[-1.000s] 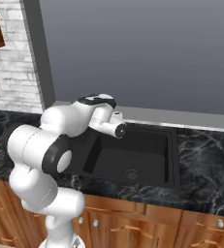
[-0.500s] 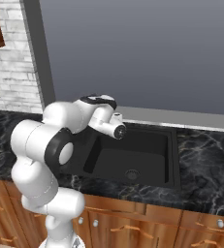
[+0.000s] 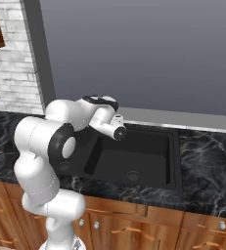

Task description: Soak the sponge with water for a few seconds and then drop it inside the sink.

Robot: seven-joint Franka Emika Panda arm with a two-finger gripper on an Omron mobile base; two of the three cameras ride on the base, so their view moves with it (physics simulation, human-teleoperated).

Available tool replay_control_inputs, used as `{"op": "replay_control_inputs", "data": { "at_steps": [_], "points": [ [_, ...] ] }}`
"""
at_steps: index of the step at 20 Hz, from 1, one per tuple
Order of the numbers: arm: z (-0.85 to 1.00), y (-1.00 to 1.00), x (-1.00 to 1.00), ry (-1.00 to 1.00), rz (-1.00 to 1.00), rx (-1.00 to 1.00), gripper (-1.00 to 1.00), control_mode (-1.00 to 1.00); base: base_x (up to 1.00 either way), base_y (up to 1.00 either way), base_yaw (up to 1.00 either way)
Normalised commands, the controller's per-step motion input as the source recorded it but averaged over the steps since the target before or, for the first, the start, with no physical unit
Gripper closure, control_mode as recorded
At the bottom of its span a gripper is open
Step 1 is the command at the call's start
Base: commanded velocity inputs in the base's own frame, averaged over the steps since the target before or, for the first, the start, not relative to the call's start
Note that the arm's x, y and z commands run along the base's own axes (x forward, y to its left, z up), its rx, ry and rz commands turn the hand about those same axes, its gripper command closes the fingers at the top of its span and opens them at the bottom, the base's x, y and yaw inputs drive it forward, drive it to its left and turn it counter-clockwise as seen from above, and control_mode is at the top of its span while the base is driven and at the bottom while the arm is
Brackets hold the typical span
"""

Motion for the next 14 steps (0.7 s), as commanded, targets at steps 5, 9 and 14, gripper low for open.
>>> {"op": "replay_control_inputs", "data": {
  "at_steps": [5, 9, 14],
  "points": [
    [-0.15, 0.0, 0.19, 0.0, -0.01, -0.02, -1.0, -1.0, 0.0, 0.0, 0.0],
    [-0.03, 0.0, 0.18, 0.0, 0.0, 0.0, -1.0, -1.0, 0.0, 0.0, 0.0],
    [-0.06, 0.0, 0.22, 0.0, 0.0, 0.0, -1.0, -1.0, 0.0, 0.0, 0.0]
  ]
}}
